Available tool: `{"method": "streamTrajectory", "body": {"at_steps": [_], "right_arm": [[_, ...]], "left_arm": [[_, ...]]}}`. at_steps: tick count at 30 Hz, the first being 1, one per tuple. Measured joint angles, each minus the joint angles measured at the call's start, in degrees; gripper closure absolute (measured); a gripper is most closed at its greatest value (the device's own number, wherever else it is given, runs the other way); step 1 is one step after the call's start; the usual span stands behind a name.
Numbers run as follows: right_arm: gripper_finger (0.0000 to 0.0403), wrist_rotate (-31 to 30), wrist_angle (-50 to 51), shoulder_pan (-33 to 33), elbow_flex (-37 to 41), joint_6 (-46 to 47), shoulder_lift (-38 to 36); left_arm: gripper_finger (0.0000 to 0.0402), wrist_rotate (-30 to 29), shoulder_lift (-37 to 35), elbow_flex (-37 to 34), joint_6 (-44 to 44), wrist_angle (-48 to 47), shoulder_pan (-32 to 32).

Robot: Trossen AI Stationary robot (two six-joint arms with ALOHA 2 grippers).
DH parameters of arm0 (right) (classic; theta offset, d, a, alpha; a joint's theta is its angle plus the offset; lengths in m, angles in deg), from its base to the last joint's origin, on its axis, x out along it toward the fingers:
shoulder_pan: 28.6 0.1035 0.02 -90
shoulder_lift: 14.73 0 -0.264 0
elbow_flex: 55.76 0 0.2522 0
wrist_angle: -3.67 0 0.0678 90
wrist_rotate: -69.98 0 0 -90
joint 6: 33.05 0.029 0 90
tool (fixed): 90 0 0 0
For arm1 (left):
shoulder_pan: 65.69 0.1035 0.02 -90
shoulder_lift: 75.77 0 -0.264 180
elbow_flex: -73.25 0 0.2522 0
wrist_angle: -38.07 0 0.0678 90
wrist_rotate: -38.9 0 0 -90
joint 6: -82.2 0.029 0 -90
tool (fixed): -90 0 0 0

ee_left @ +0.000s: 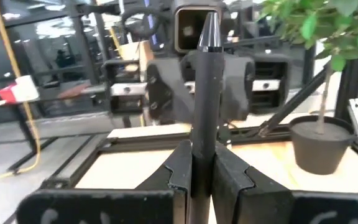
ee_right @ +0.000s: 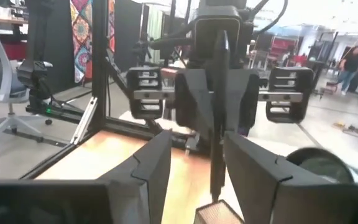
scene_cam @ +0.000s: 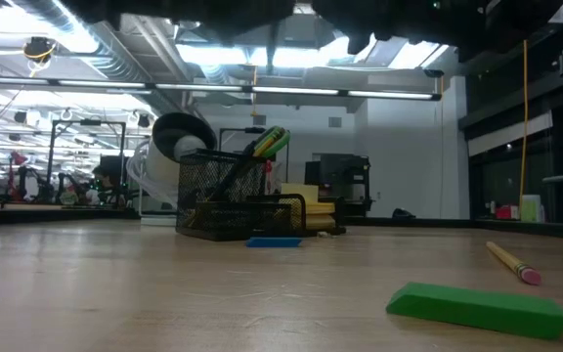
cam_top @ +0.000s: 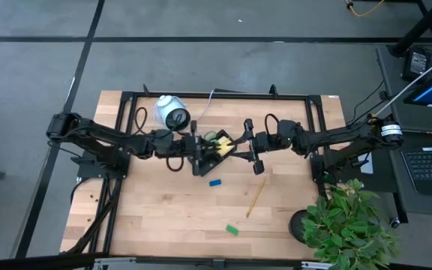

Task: Pick and place office supplies into organizer
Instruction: Put the black pen into the black desk organizer

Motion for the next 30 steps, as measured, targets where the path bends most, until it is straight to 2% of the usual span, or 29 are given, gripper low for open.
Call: {"method": "streamTrajectory", "body": {"at_steps": [5,8,13,19,22,30], "right_arm": [[0.0282,0.0,10.8,-0.4,-0.1,0.1,-1.7],[0.0325,0.0,15.3,-0.4,-0.1,0.0,-2.7],[0.0394,0.1,16.7,-0.4,-0.1,-0.4,-2.7],[0.0395,0.1,20.2,-0.4,-0.1,-1.6,-2.7],[0.0398,0.1,20.7,-0.4,0.0,-1.6,-2.7],[0.0398,0.1,20.7,-0.4,0.0,-1.4,-2.7]], "left_arm": [[0.0375,-2.7,-3.9,-6.0,-1.9,3.1,-1.9],[0.0375,-6.1,-4.9,-9.0,-2.2,5.5,-3.0],[0.0375,-13.3,-5.4,-13.1,-5.0,6.3,-3.9],[0.0375,-18.8,-4.3,-18.8,-5.8,14.9,-5.6],[0.0375,-18.9,-3.5,-21.6,-6.0,19.8,-5.8],[0.0375,-20.5,0.5,-23.5,-8.9,20.3,-5.6]]}}
